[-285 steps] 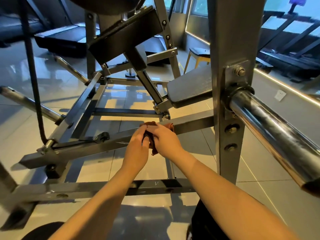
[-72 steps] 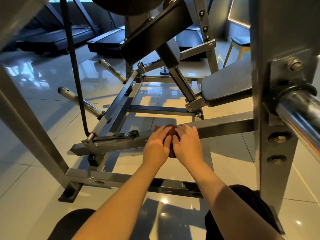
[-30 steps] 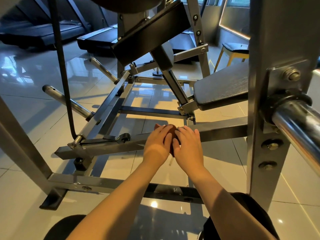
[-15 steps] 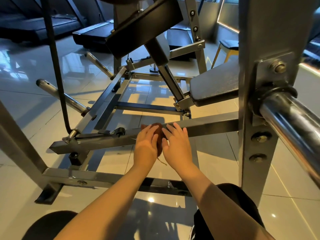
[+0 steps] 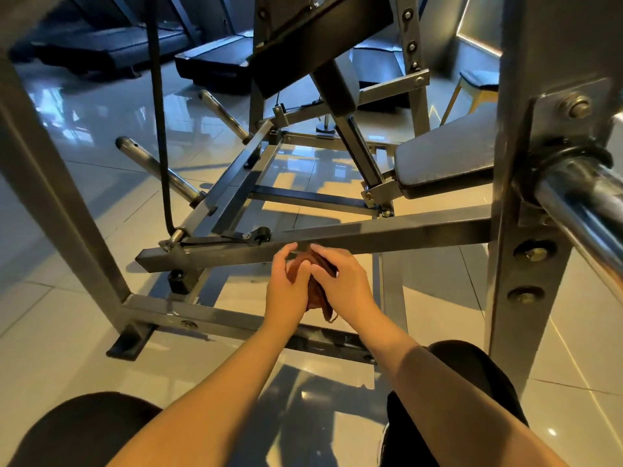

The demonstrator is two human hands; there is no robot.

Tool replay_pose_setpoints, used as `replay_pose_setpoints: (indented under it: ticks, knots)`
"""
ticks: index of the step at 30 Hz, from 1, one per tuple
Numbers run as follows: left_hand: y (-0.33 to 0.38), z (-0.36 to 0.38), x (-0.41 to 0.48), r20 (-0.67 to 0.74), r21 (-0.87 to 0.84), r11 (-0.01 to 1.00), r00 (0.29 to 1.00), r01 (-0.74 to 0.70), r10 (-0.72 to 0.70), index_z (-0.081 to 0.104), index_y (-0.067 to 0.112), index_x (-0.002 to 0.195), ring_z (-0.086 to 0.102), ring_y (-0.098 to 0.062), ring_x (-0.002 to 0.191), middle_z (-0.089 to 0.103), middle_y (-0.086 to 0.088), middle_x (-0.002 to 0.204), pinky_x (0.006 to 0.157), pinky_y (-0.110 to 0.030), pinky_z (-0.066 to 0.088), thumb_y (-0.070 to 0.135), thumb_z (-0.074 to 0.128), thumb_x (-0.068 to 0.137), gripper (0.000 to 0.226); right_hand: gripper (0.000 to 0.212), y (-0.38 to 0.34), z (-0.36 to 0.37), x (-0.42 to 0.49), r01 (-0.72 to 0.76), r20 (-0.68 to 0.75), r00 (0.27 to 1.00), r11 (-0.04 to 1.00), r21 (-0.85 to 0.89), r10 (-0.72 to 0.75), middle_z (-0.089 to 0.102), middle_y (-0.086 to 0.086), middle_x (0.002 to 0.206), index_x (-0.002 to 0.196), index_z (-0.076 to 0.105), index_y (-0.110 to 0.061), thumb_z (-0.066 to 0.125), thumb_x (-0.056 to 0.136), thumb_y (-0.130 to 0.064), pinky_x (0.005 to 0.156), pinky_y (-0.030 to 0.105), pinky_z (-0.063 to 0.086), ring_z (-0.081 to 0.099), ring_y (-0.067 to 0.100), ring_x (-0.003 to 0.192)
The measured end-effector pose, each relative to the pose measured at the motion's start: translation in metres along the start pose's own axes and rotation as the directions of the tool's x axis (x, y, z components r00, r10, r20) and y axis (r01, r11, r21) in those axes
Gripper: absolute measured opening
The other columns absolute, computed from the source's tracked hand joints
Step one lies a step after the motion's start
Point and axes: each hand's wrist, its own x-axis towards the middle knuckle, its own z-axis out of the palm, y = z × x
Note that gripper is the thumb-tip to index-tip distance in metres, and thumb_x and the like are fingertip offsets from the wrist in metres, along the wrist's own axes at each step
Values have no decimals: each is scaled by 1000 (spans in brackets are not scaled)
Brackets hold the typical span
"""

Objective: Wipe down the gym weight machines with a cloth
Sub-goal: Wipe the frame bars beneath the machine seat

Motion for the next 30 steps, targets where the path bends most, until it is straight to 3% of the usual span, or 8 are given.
replay_pose_setpoints:
  ticks: [2,5,11,17,21,23,26,30]
  knots:
    - [4,-7,-3,8,-51,998,1000,24,-23,51,38,129,59,-6,104,57,16,116,78,-20,51,30,48,106,25,36,-5,0,1,-13,-18,1000,1000,24,14,58,0,132,138,59,-29,58,102,-25,104,37,51,55,16,118]
    - [7,-19,-1,19,-89,995,999,39,-37,61,35,120,61,-11,109,64,8,119,84,-24,53,30,44,107,22,34,-18,2,5,-6,-55,998,998,58,9,61,0,131,135,61,-28,56,103,-19,104,33,50,55,13,116]
    - [12,-34,7,180,-346,909,967,234,-180,60,21,124,67,-23,110,69,-5,116,84,-30,57,19,52,104,22,31,-33,10,12,-23,-39,999,976,215,32,64,-7,127,125,66,-29,49,105,-13,102,33,52,58,12,115]
    - [2,-40,23,55,-372,912,985,171,-163,51,28,128,70,-15,104,73,2,110,88,-33,59,17,62,99,33,33,-38,25,36,-14,101,995,987,158,-3,62,-6,129,130,62,-31,40,108,-20,99,29,51,57,13,116]
    - [-13,-42,34,-106,-202,977,990,65,-88,48,28,130,67,-6,101,64,11,112,81,-24,59,11,64,97,40,38,-26,35,40,60,194,979,998,-12,-56,58,-2,139,140,56,-29,38,108,-17,108,27,43,53,15,125]
    - [-23,-46,39,-202,-110,993,977,46,-67,48,25,132,63,-7,106,58,12,114,77,-18,55,10,63,97,41,39,-16,34,39,130,139,984,980,-153,-109,55,2,145,141,57,-23,41,107,-13,120,24,25,43,16,139]
    - [-36,-50,51,-300,20,996,951,90,-80,50,28,132,51,-14,116,45,5,130,90,-21,48,14,65,96,42,36,-8,26,49,232,10,969,893,-386,-247,57,3,143,138,60,-20,50,104,-12,124,32,17,37,18,144]
    - [-40,-37,58,-305,15,996,949,88,-79,51,26,130,47,-14,118,39,1,136,78,-8,44,13,66,96,40,38,0,25,64,248,156,969,722,-645,-194,50,0,150,142,55,-24,47,105,-26,124,40,6,32,20,147]
